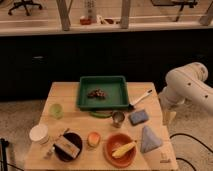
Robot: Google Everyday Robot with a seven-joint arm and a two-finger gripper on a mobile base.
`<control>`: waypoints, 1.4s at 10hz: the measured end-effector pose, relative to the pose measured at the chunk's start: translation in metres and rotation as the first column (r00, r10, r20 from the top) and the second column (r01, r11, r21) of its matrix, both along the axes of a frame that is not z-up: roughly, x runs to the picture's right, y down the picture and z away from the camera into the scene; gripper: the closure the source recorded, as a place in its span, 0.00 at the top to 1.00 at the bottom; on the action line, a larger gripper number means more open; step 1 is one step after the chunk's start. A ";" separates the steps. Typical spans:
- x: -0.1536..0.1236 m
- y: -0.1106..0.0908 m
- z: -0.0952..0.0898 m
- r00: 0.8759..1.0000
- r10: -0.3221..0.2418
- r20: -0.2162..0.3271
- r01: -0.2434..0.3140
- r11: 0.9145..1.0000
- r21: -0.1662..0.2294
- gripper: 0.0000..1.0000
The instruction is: Place towel in tray
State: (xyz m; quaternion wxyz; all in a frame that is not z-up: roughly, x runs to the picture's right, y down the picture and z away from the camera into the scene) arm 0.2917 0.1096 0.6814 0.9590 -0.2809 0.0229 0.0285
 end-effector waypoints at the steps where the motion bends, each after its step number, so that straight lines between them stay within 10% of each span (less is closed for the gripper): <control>1: 0.000 0.003 0.000 1.000 -0.002 0.002 0.002 1.000 -0.002 0.80; 14: -0.026 0.103 0.006 0.997 -0.061 0.053 0.061 0.998 -0.016 0.80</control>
